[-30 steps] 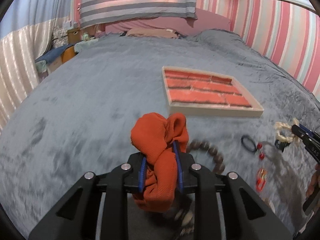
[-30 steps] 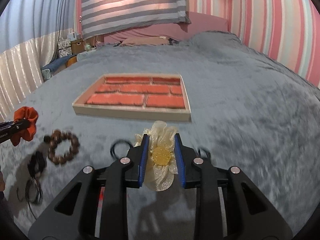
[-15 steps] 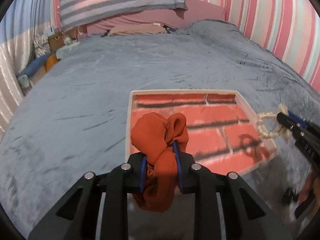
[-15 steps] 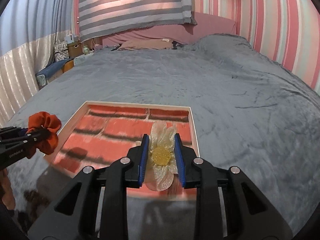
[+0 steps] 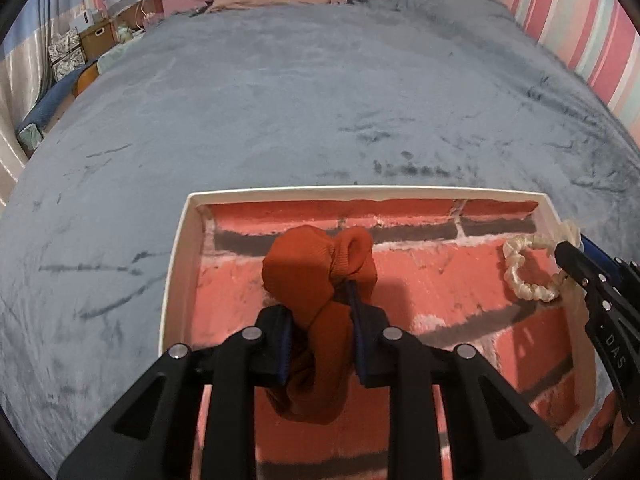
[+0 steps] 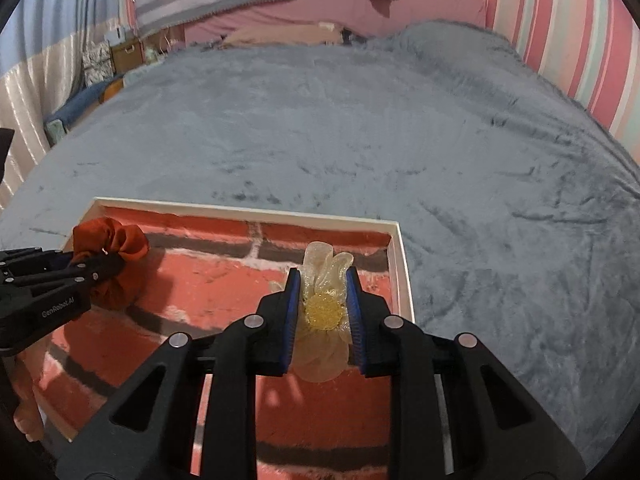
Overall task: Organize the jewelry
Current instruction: 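Carry both items into the cream tray and open both tools to release them, then withdraw both tools from the tray toward the remaining jewelry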
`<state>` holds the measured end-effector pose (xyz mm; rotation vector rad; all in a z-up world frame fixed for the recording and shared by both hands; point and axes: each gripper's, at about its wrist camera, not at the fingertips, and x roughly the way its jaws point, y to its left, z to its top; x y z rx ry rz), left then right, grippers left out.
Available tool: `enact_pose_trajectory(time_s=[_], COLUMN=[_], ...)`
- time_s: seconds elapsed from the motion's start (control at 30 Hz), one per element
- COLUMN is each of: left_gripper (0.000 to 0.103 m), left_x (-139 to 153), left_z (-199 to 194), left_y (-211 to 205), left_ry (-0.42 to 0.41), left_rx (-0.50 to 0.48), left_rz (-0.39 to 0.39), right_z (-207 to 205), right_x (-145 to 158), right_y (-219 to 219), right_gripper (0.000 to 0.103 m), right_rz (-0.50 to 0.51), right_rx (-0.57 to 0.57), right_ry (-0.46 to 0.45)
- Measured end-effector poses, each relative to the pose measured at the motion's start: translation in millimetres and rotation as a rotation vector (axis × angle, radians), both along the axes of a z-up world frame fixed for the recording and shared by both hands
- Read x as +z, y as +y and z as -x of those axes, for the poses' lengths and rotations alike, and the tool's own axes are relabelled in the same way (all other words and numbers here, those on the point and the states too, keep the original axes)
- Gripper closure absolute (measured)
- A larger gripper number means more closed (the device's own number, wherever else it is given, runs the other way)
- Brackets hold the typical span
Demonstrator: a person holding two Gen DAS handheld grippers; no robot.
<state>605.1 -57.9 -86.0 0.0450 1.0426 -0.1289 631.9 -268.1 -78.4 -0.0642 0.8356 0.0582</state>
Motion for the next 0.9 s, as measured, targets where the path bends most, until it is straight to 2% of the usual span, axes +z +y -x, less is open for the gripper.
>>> enact_pose_trajectory(time_s=[0.2,0.33,0.37,0.43,0.47,0.5,0.53,0.6,0.7,0.73,0.9], left_gripper=[0.078,0.072,0.070,0.061,0.059,0.053,0.049,0.048,0.031,0.028,0.022], left_x=[-9,-11,-11,-9,-8,-6,-4,3,20,27,50], left_z=[-11,-12,-11,-10,-8,-6,-5,0,13,19,54], left_y=[-4,-4,-2,-1,0,1,1,2,3,4,9], left_ry=[0.019,0.028,0.031,0.035,0.034,0.031,0.027,0.014,-0.034,-0.058,-0.135], left_rx=[0.002,0.009,0.013,0.011,0.007,0.011,0.017,0.018,0.012,0.008,0.001], left_rz=[-0.036,-0.045,-0.044,-0.041,-0.042,-0.049,-0.051,-0.040,-0.036,-0.037,-0.015], right_z=[-17,-22,-21,-19,-16,-14,-11,-4,12,20,57], right_x=[-19,-28,-29,-29,-27,-24,-21,-13,5,13,36], right_y=[-4,-7,-8,-8,-9,-10,-9,-10,-14,-16,-22], right_gripper=[0.080,0.077,0.074,0.064,0.057,0.051,0.049,0.045,0.031,0.027,0.017], right_rz=[0.021,0.019,0.012,0.005,-0.007,-0.010,-0.015,-0.030,-0.021,-0.023,-0.014], right_rx=[-0.007,-0.011,-0.010,-0.008,-0.004,-0.005,-0.006,0.000,0.001,0.004,0.002], right_ry=[0.095,0.140,0.144,0.141,0.133,0.124,0.114,0.094,0.045,0.025,-0.050])
